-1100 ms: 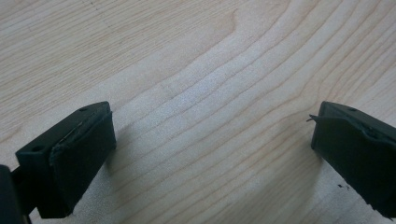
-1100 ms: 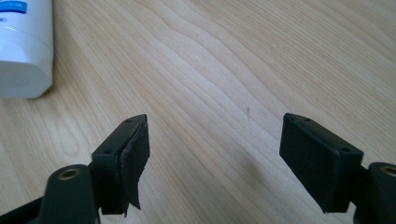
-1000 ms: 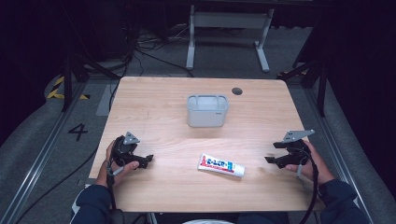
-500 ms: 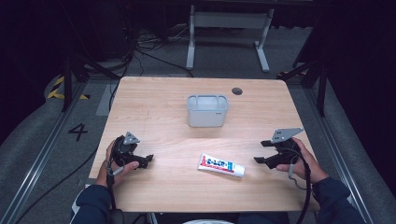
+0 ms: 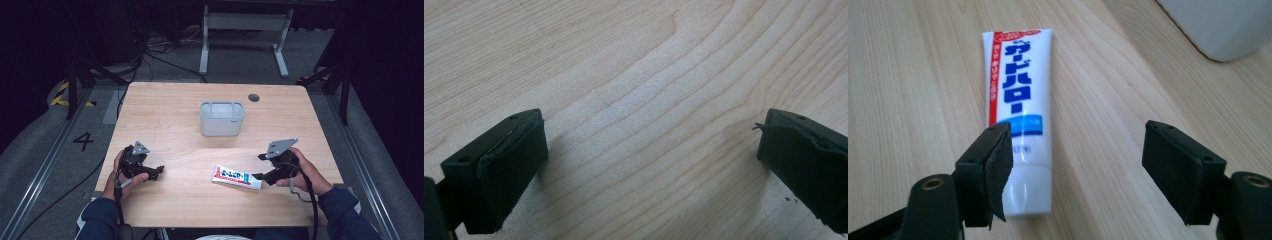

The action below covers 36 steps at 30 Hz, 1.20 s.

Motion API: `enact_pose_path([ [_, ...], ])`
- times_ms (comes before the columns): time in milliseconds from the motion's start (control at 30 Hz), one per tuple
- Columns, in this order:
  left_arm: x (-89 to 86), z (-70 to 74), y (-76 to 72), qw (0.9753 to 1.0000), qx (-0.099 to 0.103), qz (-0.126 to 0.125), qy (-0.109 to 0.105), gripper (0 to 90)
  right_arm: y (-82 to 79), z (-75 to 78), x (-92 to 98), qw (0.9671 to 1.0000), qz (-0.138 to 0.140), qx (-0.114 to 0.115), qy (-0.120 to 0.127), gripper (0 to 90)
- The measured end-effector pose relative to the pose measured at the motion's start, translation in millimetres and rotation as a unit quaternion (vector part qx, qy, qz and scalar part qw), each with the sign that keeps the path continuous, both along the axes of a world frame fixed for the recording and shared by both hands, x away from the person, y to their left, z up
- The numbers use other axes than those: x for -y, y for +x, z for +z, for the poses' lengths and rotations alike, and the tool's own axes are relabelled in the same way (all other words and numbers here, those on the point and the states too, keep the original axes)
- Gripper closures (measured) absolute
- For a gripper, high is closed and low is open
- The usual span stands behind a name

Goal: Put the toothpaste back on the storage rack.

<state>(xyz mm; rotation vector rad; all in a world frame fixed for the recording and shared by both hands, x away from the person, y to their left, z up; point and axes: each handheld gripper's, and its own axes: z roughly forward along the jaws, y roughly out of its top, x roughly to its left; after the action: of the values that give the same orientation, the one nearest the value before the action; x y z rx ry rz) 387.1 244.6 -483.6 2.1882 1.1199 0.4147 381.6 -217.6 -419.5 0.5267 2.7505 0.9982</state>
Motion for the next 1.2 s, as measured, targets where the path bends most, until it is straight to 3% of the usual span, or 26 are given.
enact_pose_path([
  [500, 0.2, 0.1, -0.5, 1.0, -0.003, 0.002, -0.001, 0.2, -2.4, -3.9, -50.9, 0.9984, 0.052, 0.0, -0.023, 30.1],
  [1200, -0.2, 0.2, 0.0, 1.0, -0.001, -0.001, 0.002, 0.2, -1.1, -22.1, -84.3, 0.9937, 0.08, -0.027, -0.073, 32.3],
])
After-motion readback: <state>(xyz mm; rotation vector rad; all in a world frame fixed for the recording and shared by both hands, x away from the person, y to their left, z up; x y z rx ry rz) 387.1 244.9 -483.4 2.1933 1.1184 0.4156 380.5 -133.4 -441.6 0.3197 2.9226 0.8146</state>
